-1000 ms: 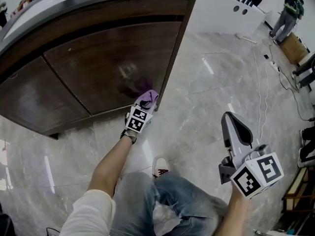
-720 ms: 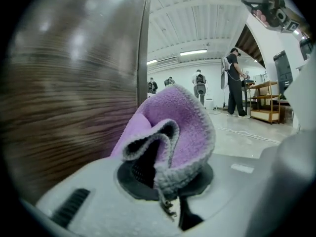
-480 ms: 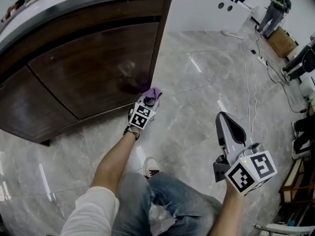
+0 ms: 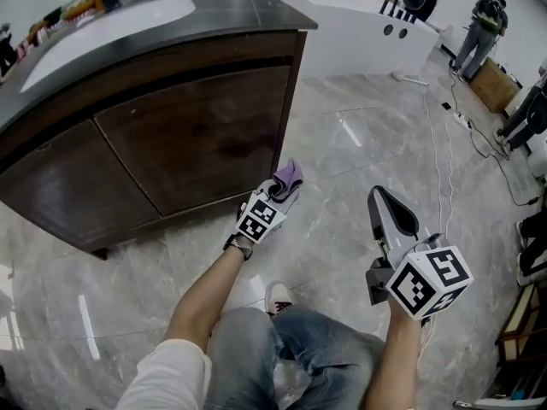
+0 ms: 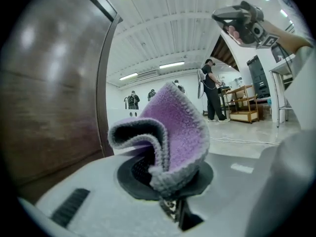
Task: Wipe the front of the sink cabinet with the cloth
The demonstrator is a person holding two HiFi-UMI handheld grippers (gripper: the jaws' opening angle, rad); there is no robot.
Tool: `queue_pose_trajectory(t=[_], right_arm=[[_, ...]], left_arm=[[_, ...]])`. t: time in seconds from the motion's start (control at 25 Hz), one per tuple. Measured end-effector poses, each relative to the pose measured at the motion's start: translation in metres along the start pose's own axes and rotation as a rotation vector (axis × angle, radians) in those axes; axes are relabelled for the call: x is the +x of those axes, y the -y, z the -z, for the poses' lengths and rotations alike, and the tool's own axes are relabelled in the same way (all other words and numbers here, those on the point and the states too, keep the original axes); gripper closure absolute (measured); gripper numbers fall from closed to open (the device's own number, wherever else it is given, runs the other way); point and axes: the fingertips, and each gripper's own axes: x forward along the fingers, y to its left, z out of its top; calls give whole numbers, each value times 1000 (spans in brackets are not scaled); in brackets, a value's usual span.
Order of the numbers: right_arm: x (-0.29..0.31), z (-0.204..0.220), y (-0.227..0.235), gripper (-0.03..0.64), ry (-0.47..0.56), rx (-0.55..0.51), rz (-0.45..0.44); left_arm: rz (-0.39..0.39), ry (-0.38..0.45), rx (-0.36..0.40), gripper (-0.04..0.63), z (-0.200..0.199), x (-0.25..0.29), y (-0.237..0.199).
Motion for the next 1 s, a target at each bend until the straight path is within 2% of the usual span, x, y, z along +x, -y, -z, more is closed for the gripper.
queue_pose_trajectory(t=[0.16, 0.4, 0.56, 0.68, 0.84, 1.0], right_arm=[[13, -9, -23, 609, 8, -41, -40], [41, -19, -59, 609, 26, -49, -130], [63, -39, -103, 609, 48, -106, -223], [82, -45, -134, 609, 74, -93, -303], [107, -25, -170, 609, 12, -130, -431], [112, -22, -201, 609, -16, -204, -549]], left_arm=[[-44, 29, -5, 548, -26, -44, -7], [-132, 15, 20, 548, -54, -123, -22], [-250, 50, 23, 548, -84, -190, -49], [-352, 57, 24, 548, -103, -245, -63], [-460, 30, 48, 548, -122, -311, -68], [-595, 51, 54, 548, -145, -371, -70]])
